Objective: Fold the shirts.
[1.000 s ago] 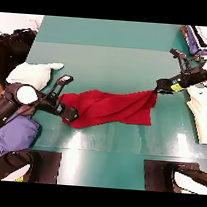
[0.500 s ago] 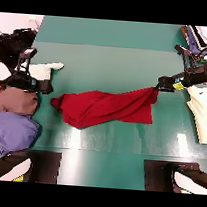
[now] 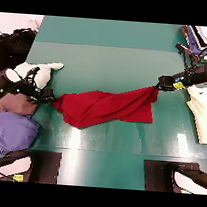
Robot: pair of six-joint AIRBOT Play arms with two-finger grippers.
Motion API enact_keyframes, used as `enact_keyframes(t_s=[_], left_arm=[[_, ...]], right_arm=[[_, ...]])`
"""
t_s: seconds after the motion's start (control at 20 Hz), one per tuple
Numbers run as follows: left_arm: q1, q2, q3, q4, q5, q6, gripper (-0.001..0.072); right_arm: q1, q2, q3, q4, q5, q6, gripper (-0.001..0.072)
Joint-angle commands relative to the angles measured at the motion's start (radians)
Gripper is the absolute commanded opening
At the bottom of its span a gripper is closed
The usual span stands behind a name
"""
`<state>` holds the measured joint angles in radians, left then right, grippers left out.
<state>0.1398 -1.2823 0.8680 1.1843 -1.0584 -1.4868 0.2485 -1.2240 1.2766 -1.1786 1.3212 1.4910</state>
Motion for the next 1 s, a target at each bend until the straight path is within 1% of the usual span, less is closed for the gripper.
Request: enact_keyframes(t_s=[0.0, 0.05, 0.1, 0.15, 0.25, 0.35, 0.5, 0.65, 0.8, 0.95], left_arm=[[0.005, -0.037, -0.005, -0.045, 0.025, 0.003, 0.0480], [0.005, -0.037, -0.005, -0.045, 0.029, 0.003, 0.0479], [0.005, -0.035, -0.003, -0.045, 0.030, 0.003, 0.0344], [0.006, -0.035, 0.005, -0.045, 0.028, 0.004, 0.0026], [0.006, -0.018, 0.047, -0.044, 0.018, 0.002, 0.0025], [0.006, 0.057, 0.132, -0.038, 0.019, 0.002, 0.0024], [0.006, 0.239, 0.341, -0.003, 0.026, 0.003, 0.0025], [0.006, 0.402, 0.600, 0.014, 0.026, 0.002, 0.0025], [0.006, 0.503, 0.814, 0.013, 0.025, 0.000, 0.0025], [0.006, 0.558, 0.950, 0.012, 0.024, -0.010, 0.0024]], right_arm=[[0.001, 0.001, 0.000, 0.000, 0.005, 0.000, 0.0019], [0.001, 0.001, 0.000, 0.000, 0.005, 0.000, 0.0019], [0.001, 0.001, 0.000, 0.000, 0.005, 0.000, 0.0019], [0.000, 0.002, 0.001, -0.001, 0.005, 0.000, 0.0019], [-0.015, 0.009, 0.012, -0.001, 0.005, 0.000, 0.0018], [-0.044, 0.024, 0.084, -0.002, 0.027, -0.001, 0.0019], [-0.101, 0.075, 0.257, -0.002, 0.048, -0.024, 0.0018], [-0.143, 0.158, 0.412, -0.002, 0.042, -0.043, 0.0018], [-0.190, 0.233, 0.522, -0.003, 0.045, -0.045, 0.0018], [-0.237, 0.288, 0.626, -0.003, 0.052, -0.045, 0.0018]])
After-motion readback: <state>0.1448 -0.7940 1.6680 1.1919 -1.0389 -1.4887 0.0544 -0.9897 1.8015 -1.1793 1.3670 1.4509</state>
